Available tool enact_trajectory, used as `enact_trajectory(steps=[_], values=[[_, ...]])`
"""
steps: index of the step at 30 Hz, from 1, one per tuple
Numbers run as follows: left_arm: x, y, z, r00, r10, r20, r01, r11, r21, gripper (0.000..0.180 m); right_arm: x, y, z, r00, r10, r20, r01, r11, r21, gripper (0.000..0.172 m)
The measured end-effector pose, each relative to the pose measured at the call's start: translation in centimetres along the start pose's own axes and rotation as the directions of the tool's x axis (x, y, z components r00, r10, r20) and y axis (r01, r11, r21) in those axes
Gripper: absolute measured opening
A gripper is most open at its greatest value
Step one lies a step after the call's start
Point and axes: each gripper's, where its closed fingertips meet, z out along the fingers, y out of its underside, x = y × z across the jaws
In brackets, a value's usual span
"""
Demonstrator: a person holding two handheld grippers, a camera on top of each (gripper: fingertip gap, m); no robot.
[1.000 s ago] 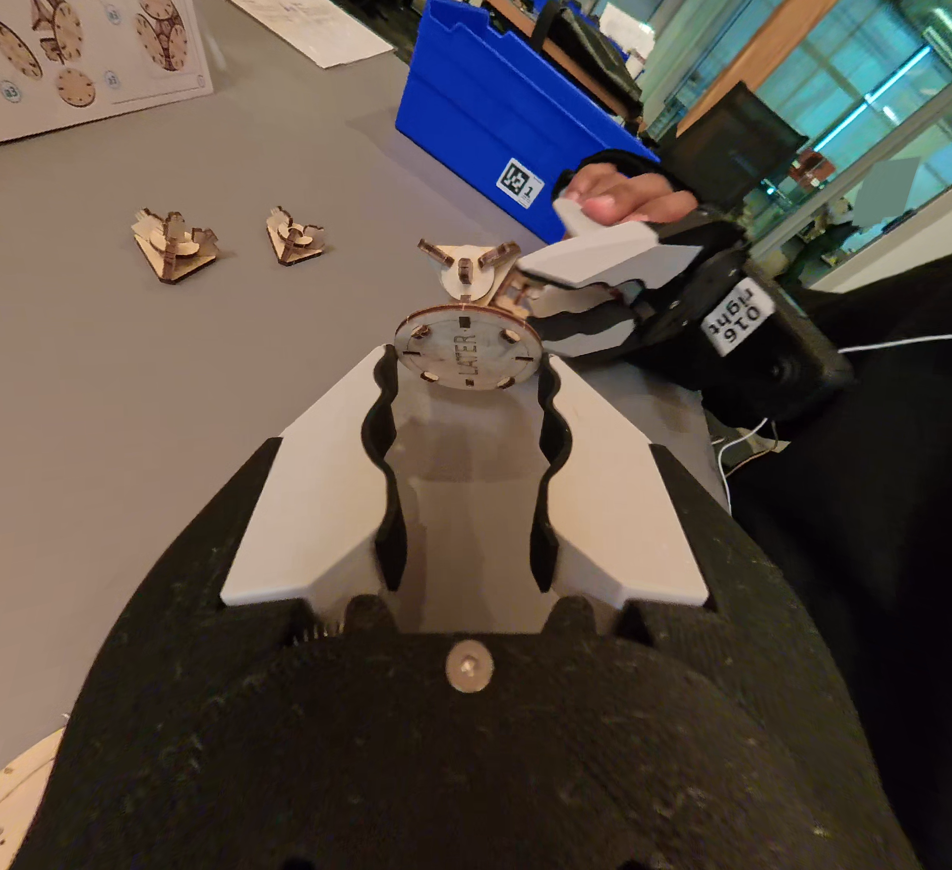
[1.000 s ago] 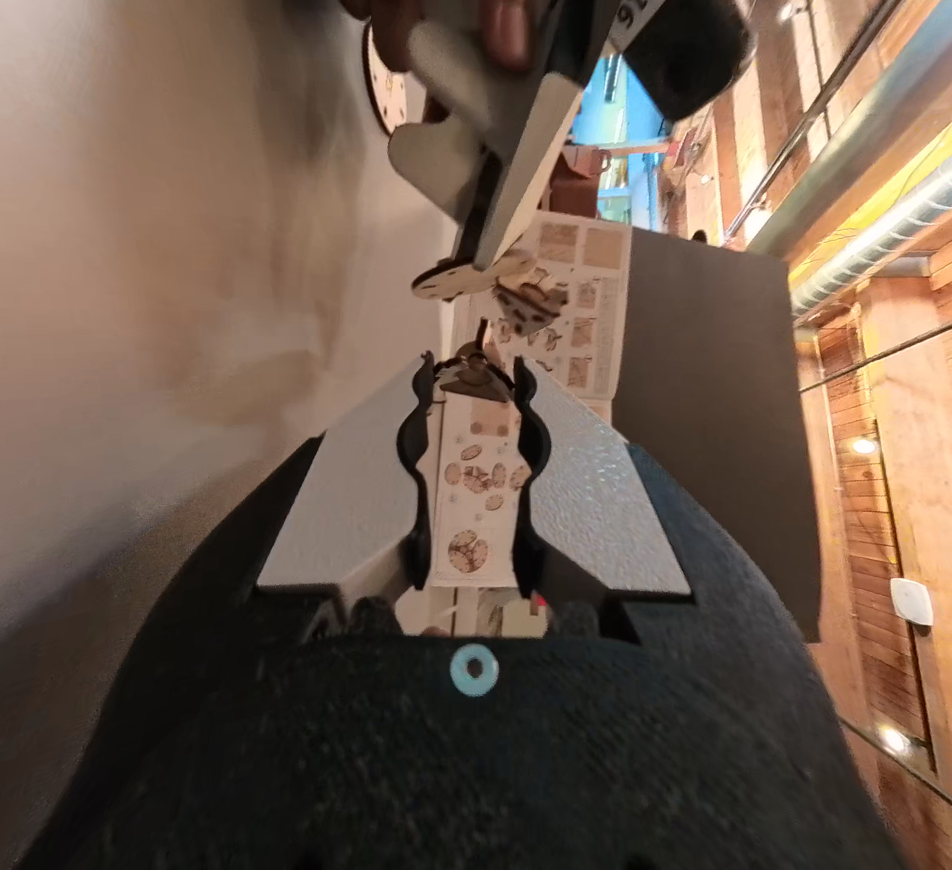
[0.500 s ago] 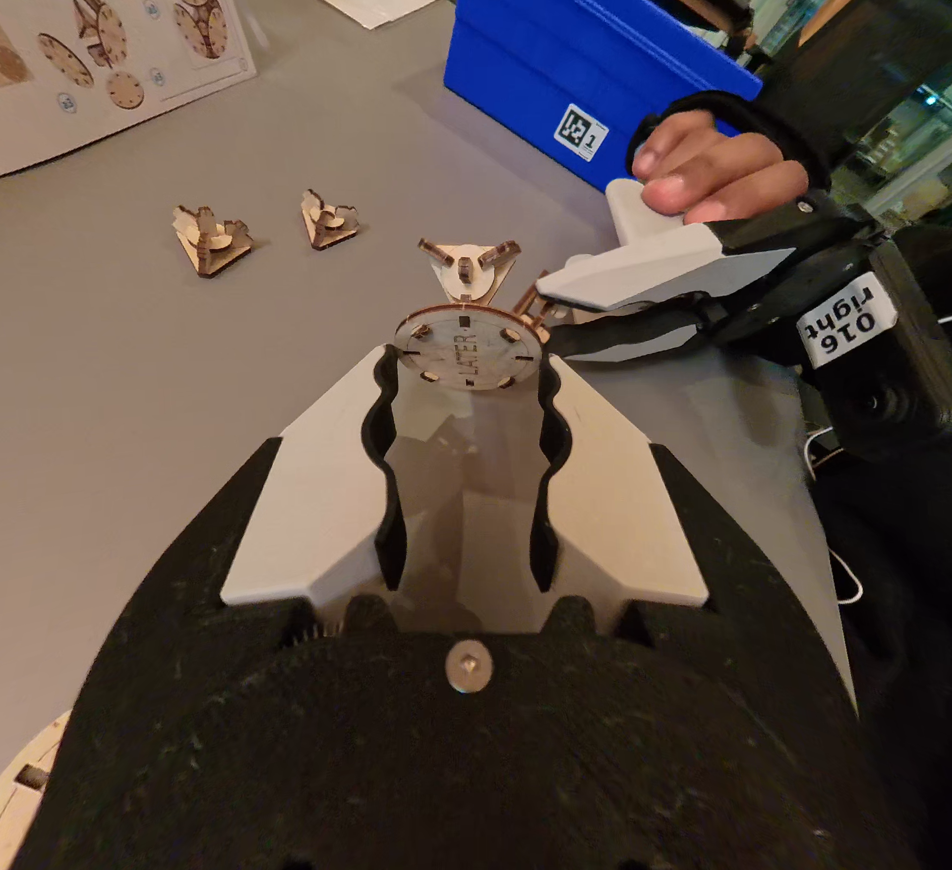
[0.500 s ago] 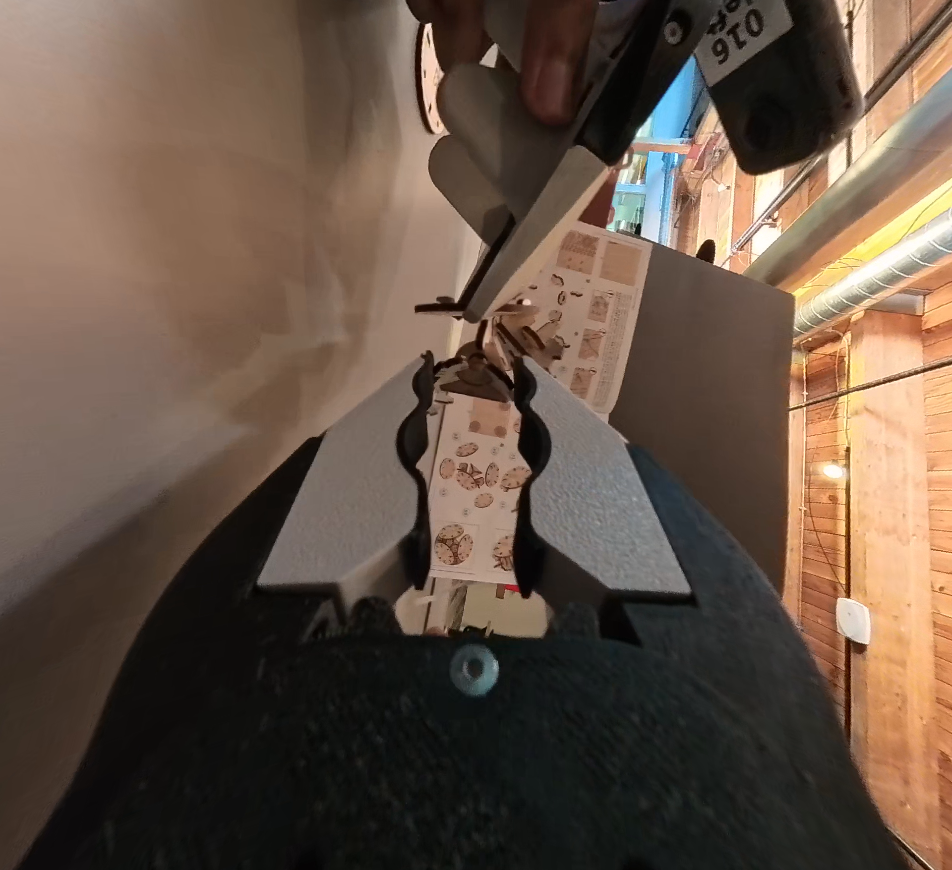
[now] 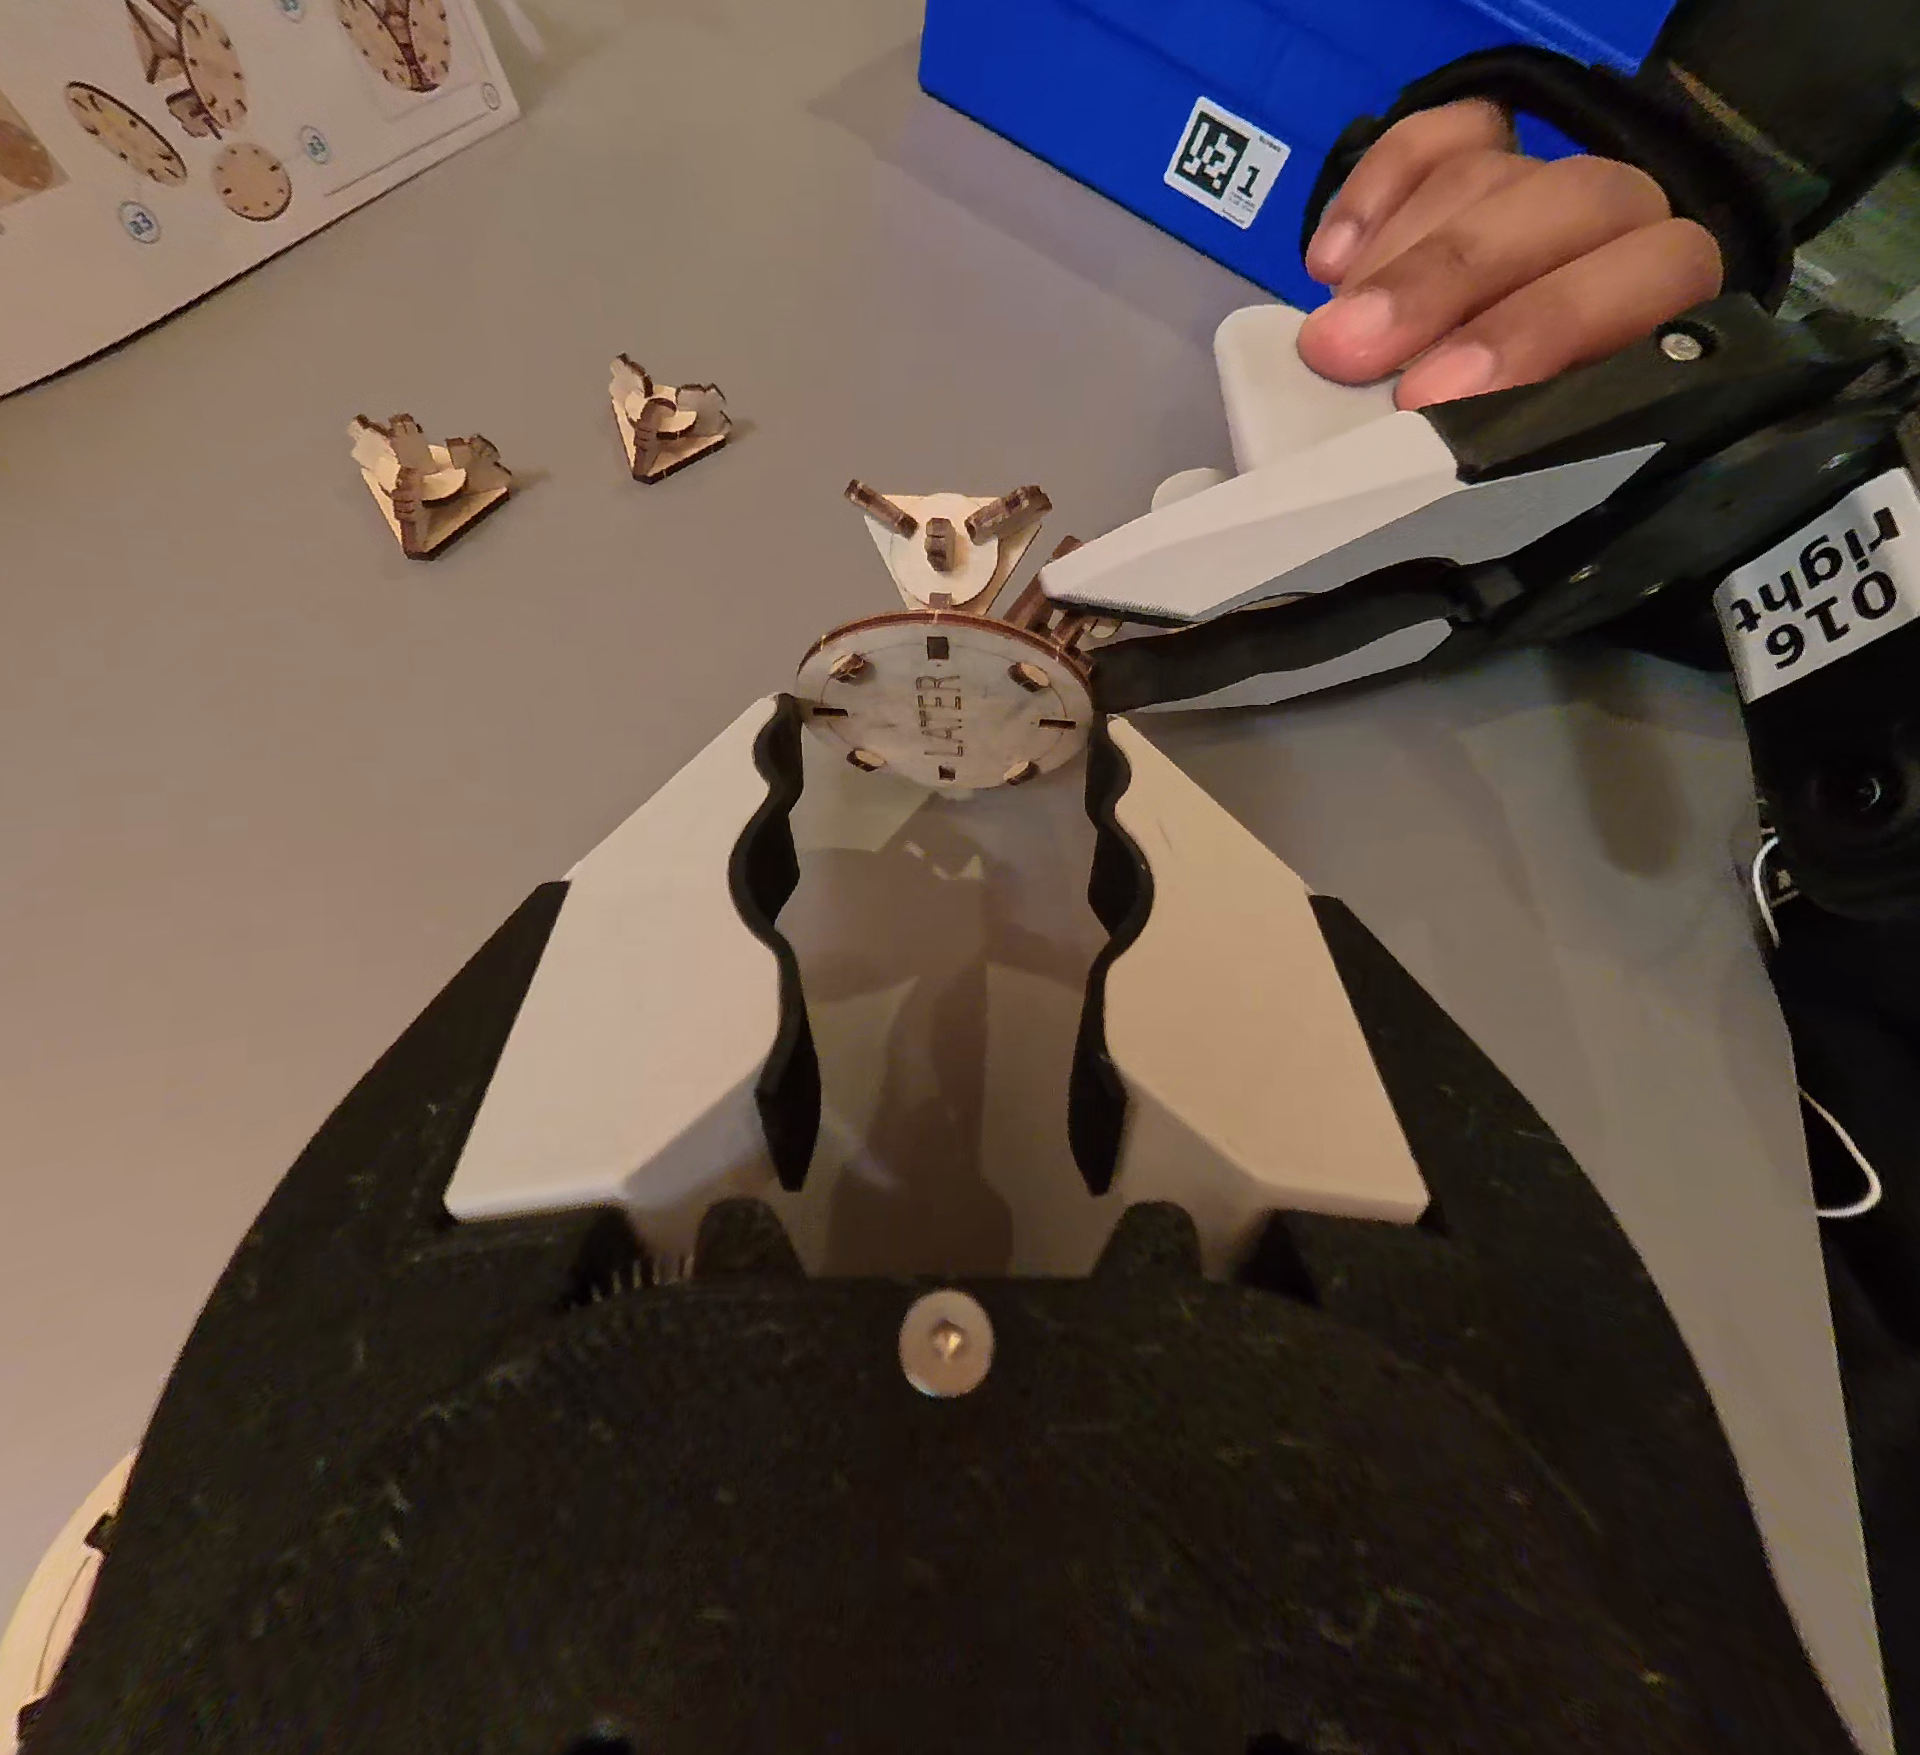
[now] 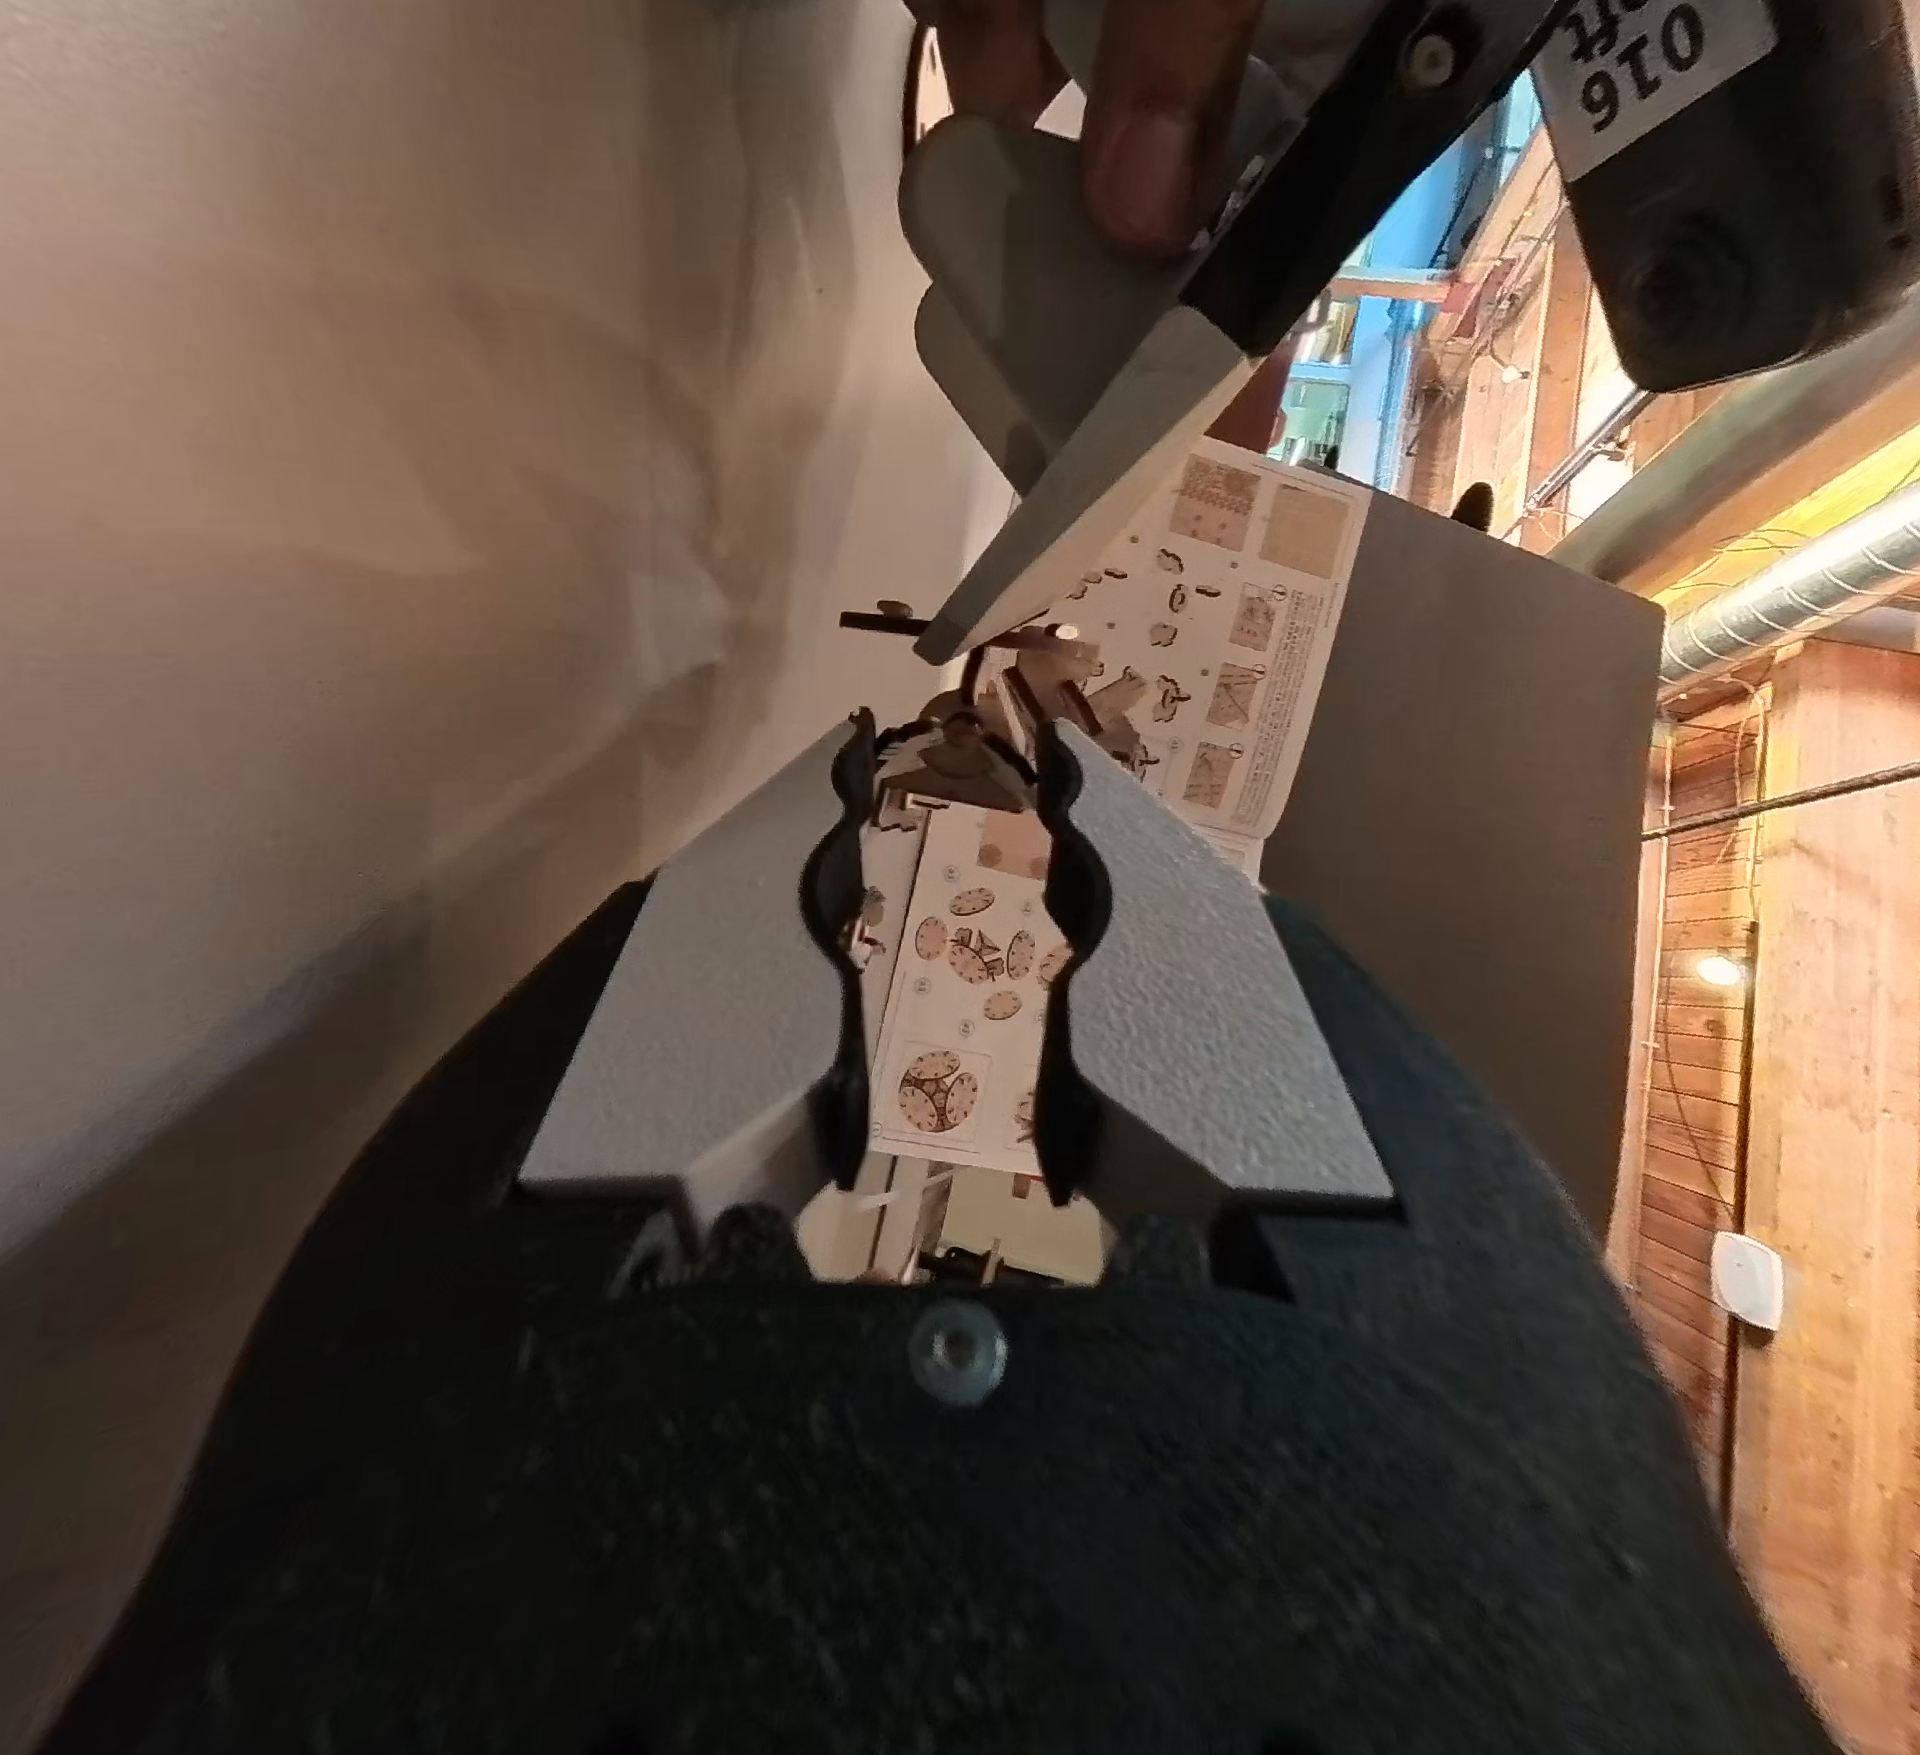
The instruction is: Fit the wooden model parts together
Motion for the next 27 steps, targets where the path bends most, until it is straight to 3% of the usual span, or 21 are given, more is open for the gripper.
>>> enact_trajectory(steps=[27], values=[[0.08,0.29,0.24,0.999,0.03,0.02,-0.03,0.999,-0.025,0.053,-0.79,-0.26,-0.1,0.991,0.106,0.077,-0.109,0.994,0.026,0.03]])
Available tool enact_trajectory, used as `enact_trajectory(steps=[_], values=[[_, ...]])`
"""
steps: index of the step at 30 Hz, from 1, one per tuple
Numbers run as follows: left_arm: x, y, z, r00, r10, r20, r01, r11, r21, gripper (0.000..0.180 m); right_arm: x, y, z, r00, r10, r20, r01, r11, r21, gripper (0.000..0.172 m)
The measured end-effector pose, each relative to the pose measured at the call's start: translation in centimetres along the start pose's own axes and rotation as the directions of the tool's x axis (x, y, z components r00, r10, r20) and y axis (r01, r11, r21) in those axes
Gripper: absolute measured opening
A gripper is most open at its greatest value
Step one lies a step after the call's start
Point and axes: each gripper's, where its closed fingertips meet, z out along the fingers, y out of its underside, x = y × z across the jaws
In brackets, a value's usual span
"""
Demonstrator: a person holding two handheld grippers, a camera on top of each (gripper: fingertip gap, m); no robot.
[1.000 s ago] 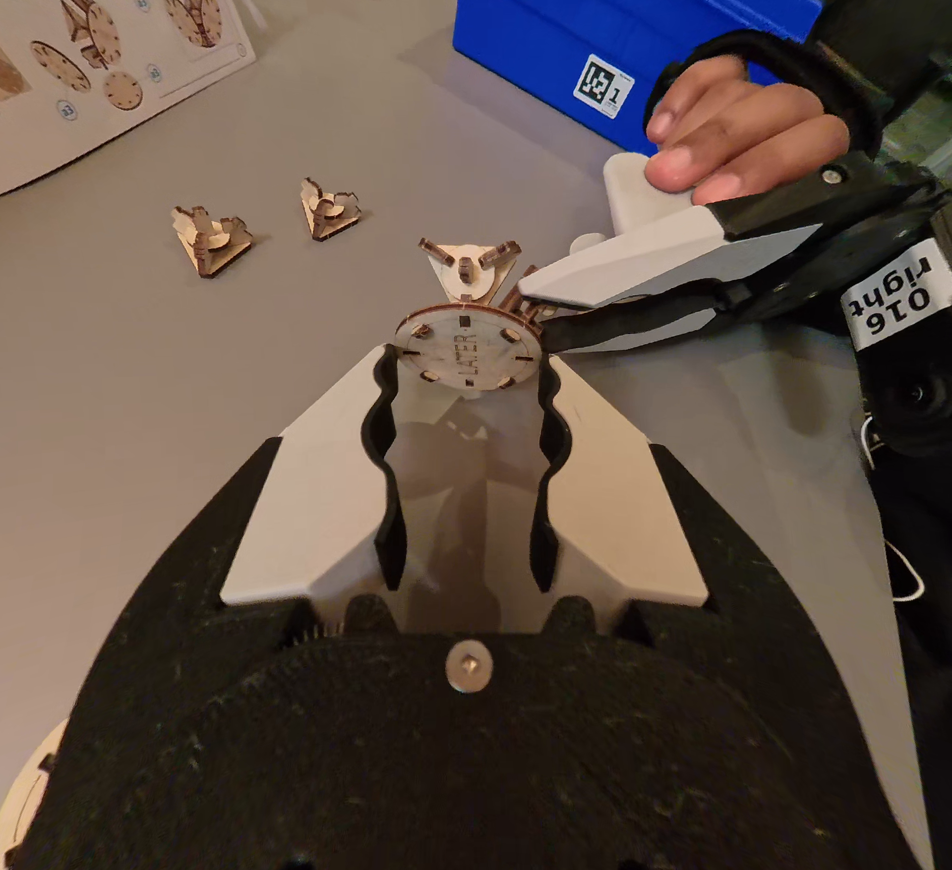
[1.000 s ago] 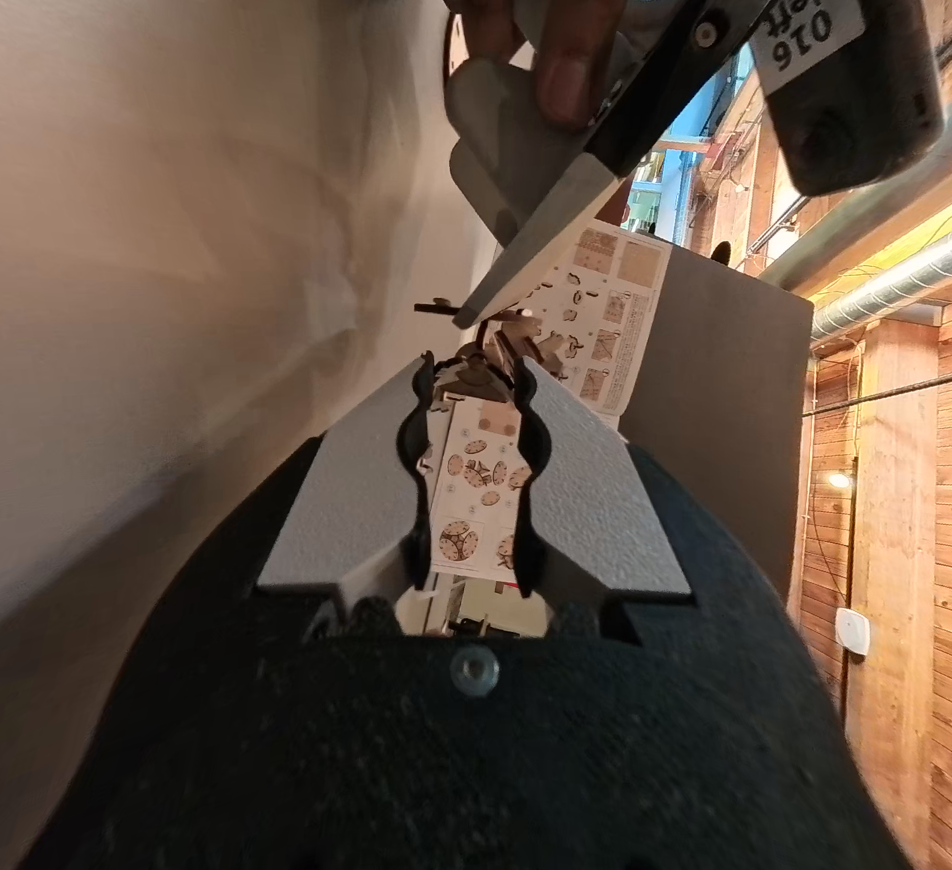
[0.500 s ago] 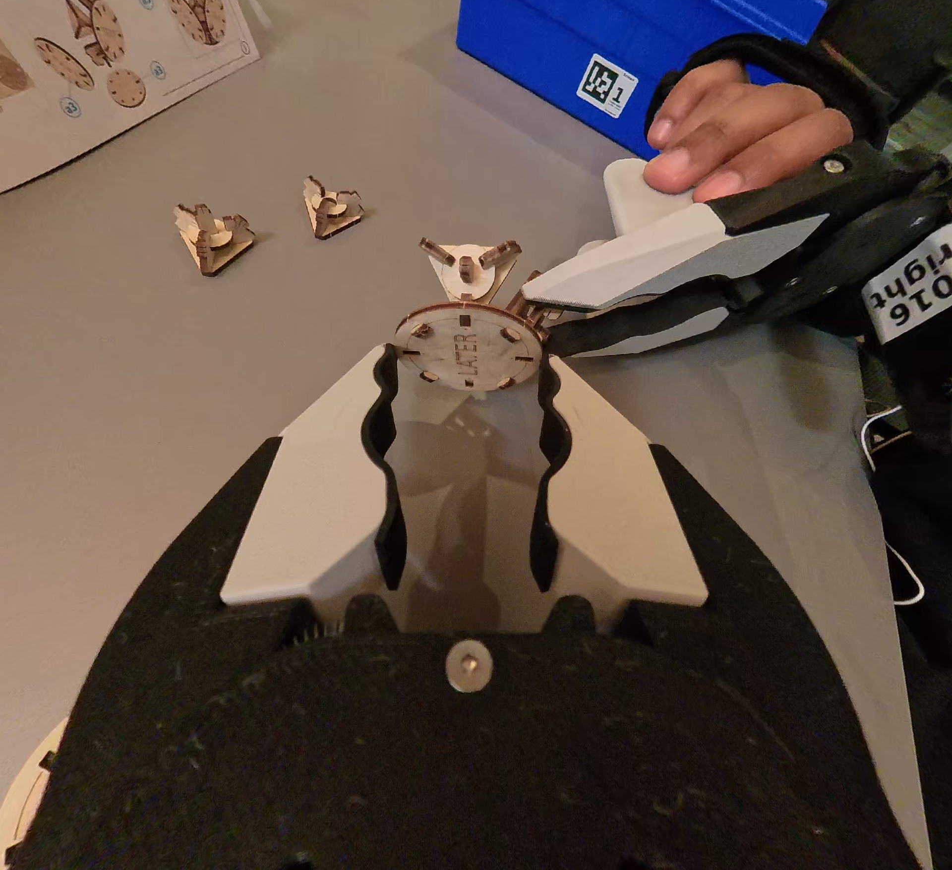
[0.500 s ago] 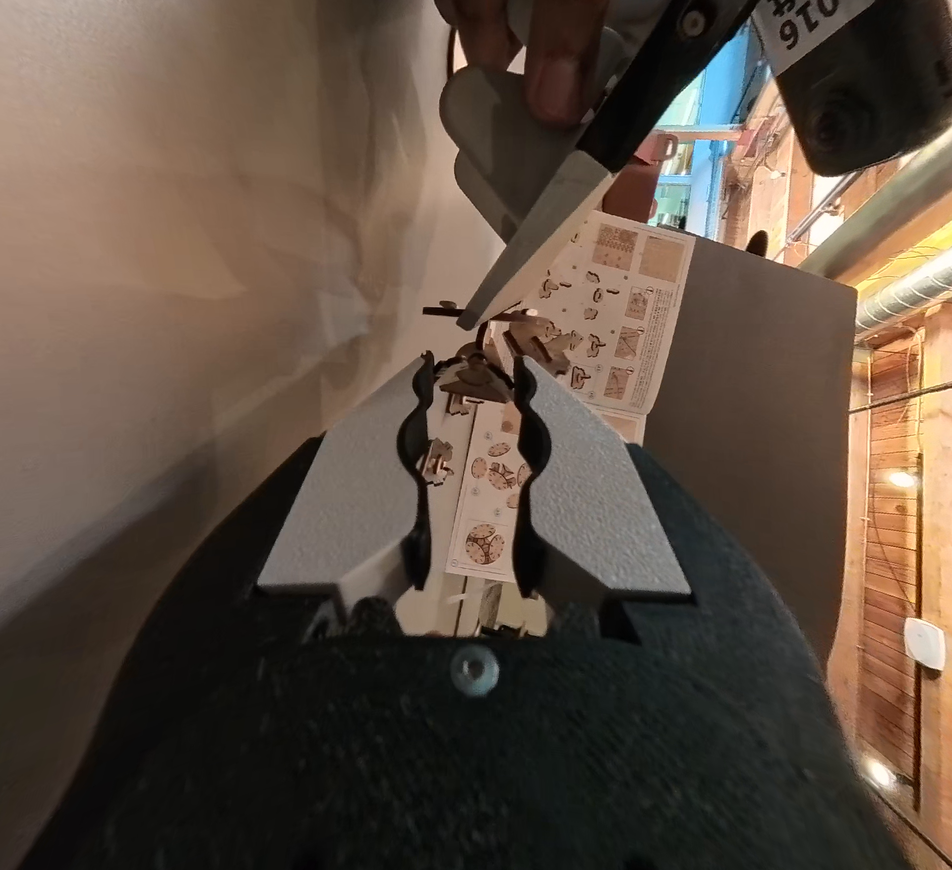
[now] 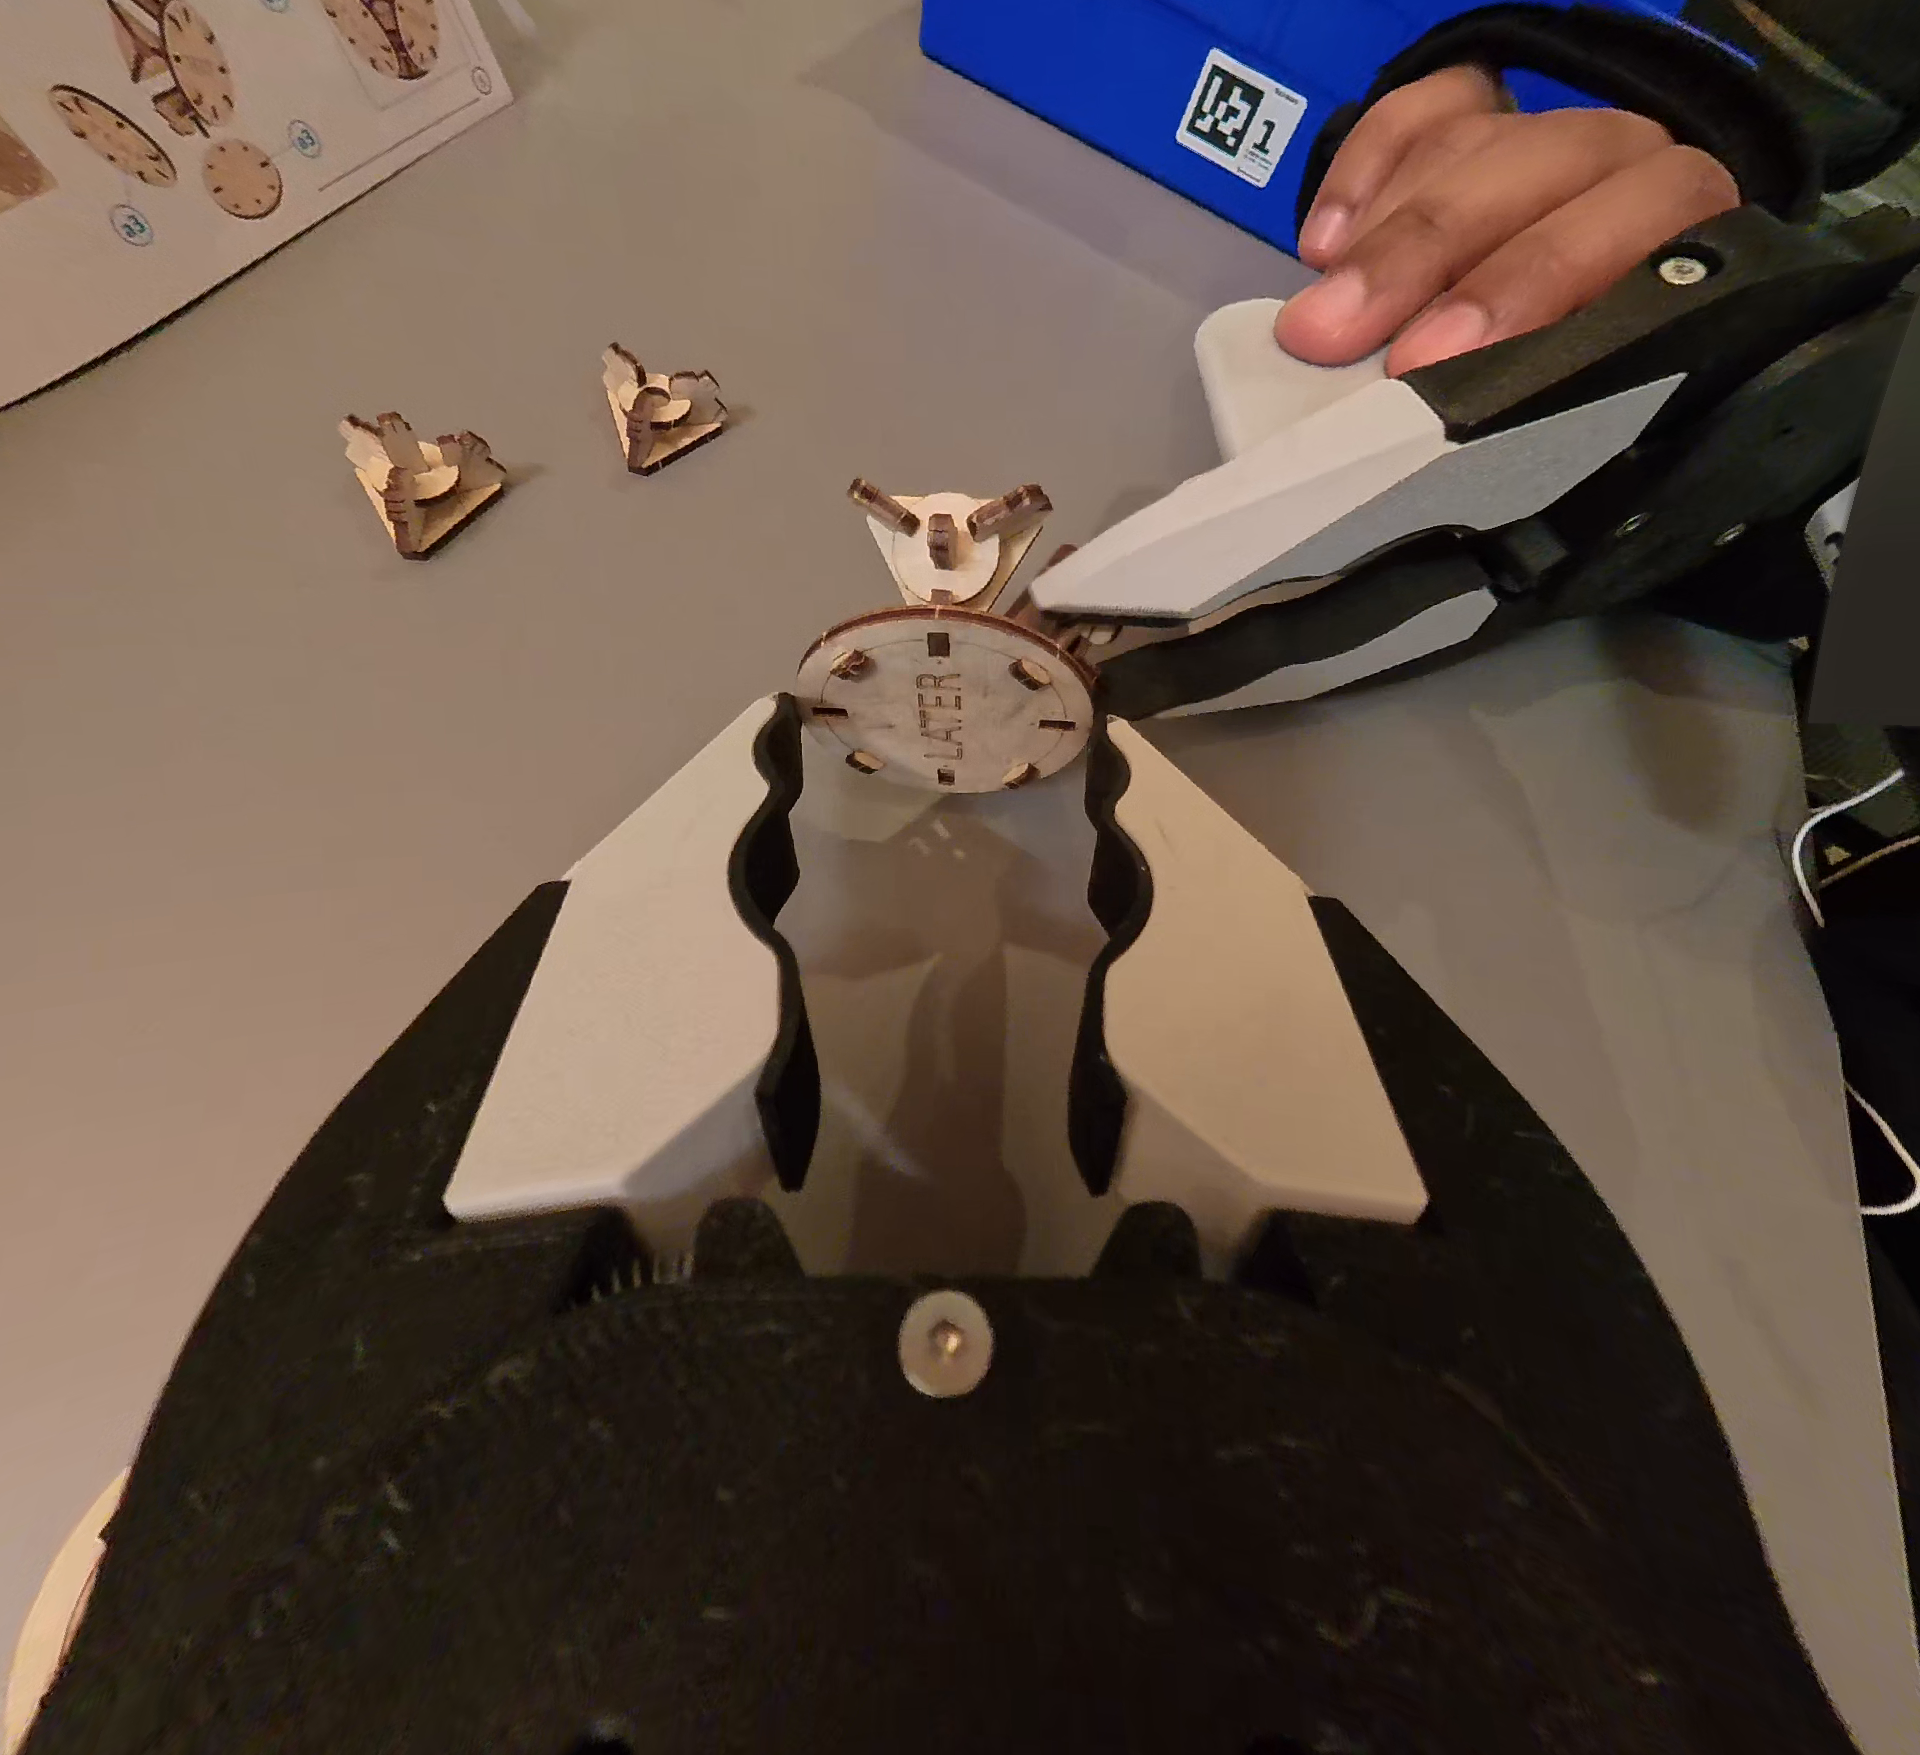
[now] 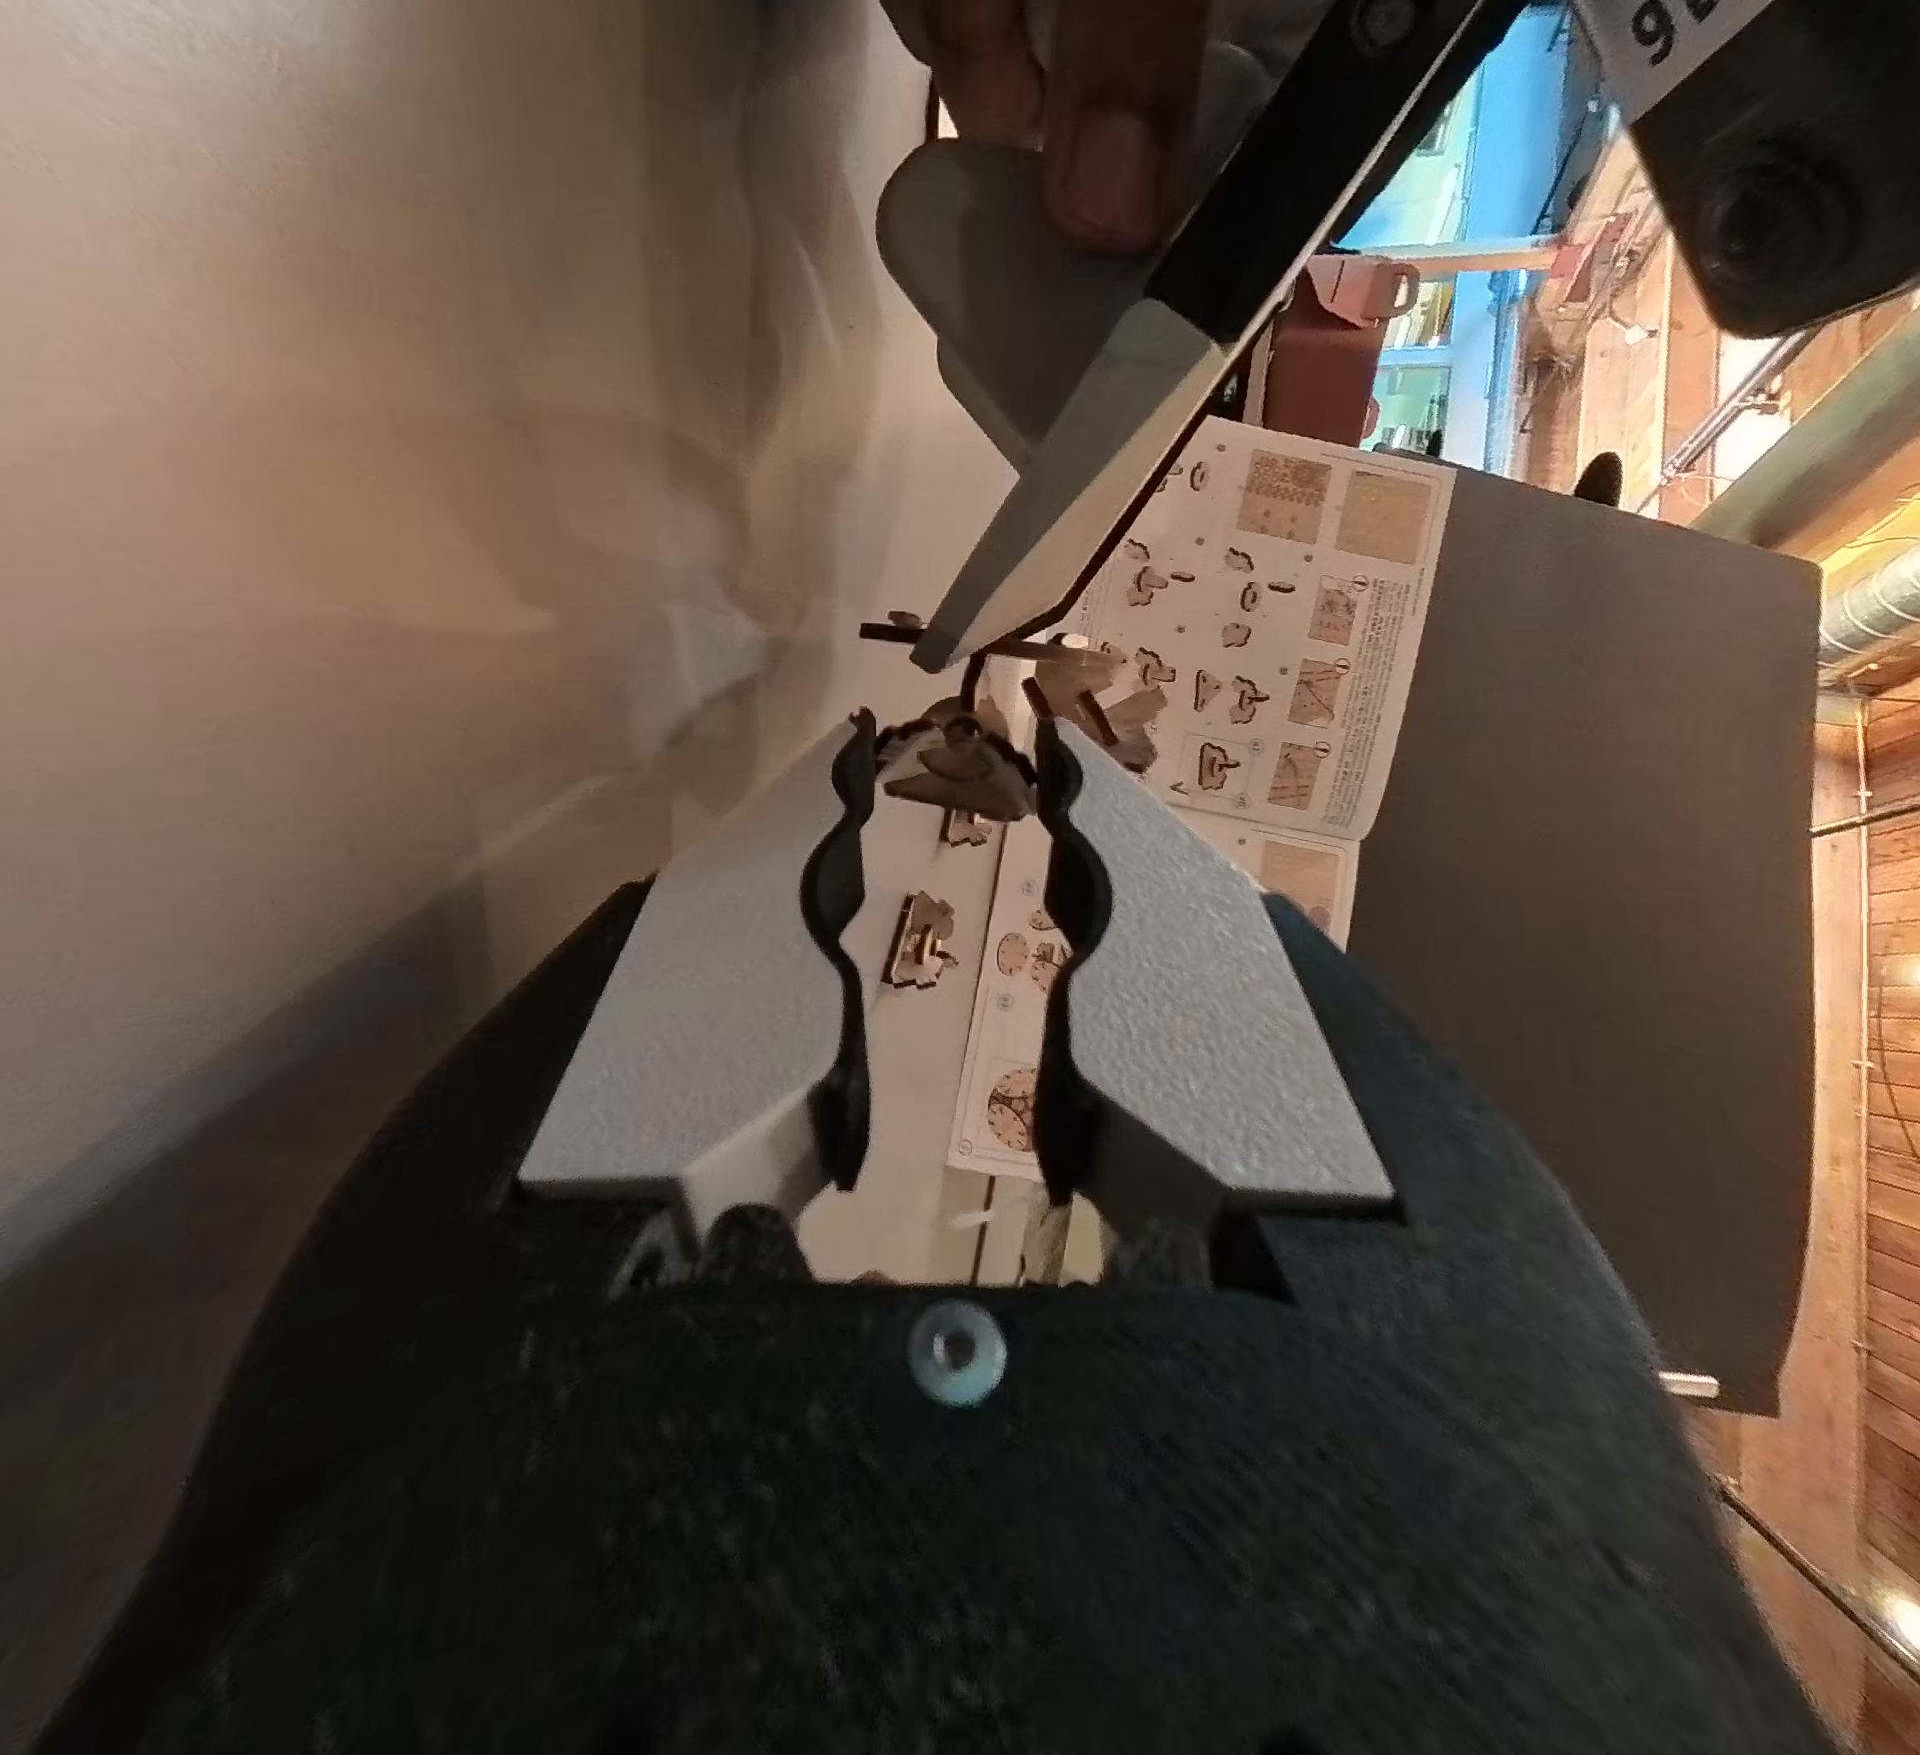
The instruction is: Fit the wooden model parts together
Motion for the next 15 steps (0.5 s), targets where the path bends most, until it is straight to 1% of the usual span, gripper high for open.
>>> enact_trajectory(steps=[9,15], values=[[0.03,-0.05,-0.06,1.0,-0.011,-0.013,0.011,1.0,0.004,0.053,-0.04,-0.3,-0.23,1.0,0.018,0.006,-0.018,0.999,0.03,0.03],[0.5,0.25,-0.19,0.998,-0.012,-0.059,0.012,1.0,-0.01,0.053,-0.15,-0.6,-0.36,1.0,0.028,0.012,-0.028,0.998,0.056,0.03]])
